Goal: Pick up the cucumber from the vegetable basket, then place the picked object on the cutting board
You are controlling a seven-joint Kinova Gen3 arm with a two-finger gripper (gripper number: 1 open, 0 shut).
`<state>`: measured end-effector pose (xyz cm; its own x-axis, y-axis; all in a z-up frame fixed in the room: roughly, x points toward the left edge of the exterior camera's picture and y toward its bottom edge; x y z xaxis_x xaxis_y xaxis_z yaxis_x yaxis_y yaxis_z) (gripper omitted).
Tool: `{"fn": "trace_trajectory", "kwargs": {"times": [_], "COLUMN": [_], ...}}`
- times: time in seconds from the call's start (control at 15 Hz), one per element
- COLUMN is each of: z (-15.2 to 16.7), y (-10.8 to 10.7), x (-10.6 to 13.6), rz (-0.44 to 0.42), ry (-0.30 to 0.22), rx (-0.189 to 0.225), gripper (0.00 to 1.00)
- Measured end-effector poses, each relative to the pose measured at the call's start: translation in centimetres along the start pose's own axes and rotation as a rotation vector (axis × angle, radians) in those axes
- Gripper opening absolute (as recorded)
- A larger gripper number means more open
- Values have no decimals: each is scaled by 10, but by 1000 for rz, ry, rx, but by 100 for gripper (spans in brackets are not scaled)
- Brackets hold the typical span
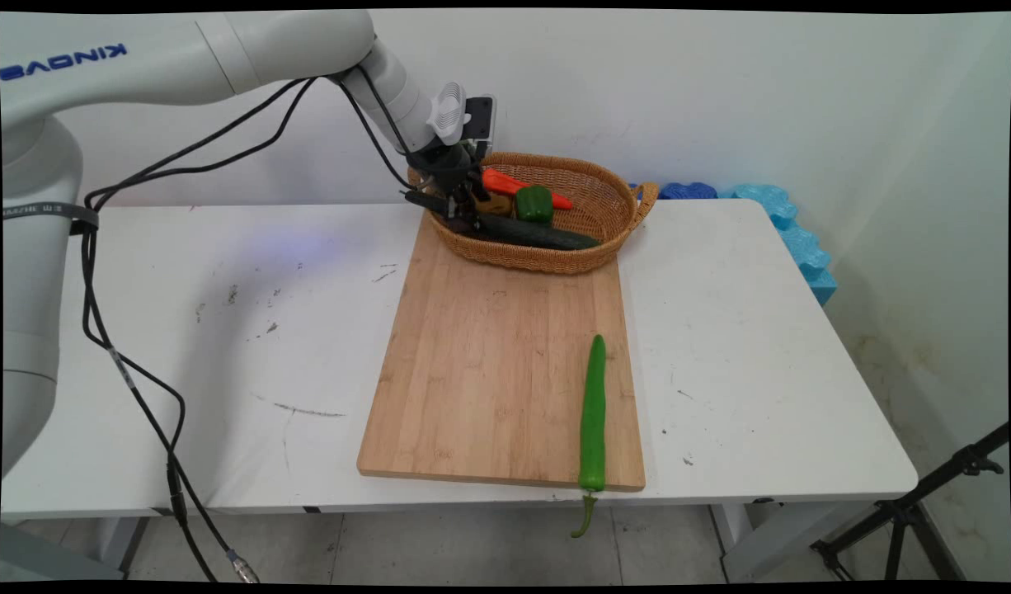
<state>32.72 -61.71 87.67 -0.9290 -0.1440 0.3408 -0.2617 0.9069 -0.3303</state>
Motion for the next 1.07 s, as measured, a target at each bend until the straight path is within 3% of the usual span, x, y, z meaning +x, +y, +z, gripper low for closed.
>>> {"fn": "trace_trajectory", "kwargs": {"times": [0.6, 1.07], "z": [0, -19], "y": [2, 1], "x": [-1, 5], "rz": [36, 53], "ry": [-18, -1], "rx": [-15, -10], "gripper": [0, 0]}}
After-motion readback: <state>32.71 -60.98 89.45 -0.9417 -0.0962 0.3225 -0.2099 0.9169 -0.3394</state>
